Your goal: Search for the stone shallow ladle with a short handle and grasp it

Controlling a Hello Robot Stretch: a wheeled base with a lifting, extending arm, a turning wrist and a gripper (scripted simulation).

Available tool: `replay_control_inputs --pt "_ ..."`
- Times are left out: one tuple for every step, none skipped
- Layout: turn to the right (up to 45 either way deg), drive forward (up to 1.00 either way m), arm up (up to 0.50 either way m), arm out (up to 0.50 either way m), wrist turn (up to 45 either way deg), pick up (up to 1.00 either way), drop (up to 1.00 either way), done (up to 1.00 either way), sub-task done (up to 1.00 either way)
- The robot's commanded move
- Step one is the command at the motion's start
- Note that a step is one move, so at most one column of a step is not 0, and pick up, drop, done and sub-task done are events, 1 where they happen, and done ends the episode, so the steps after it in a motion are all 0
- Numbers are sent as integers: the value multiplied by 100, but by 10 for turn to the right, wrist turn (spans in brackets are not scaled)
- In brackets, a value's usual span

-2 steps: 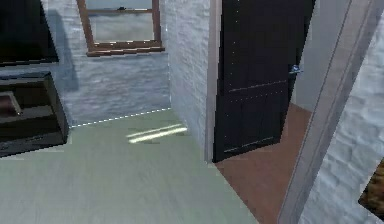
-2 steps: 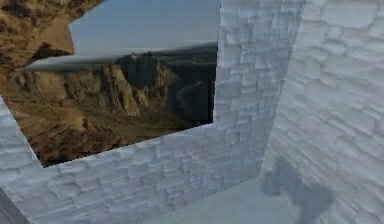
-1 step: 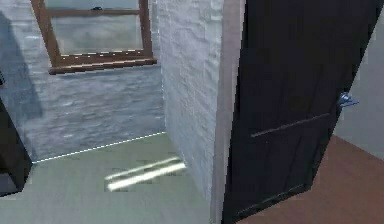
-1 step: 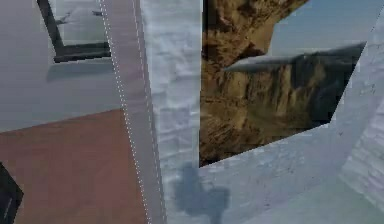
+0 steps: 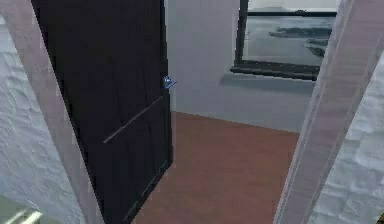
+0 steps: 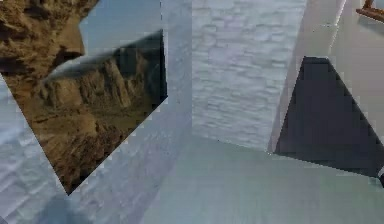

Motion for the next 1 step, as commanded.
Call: replay_control_inputs --pt "0 75 0 0 0 0 0 0 0"
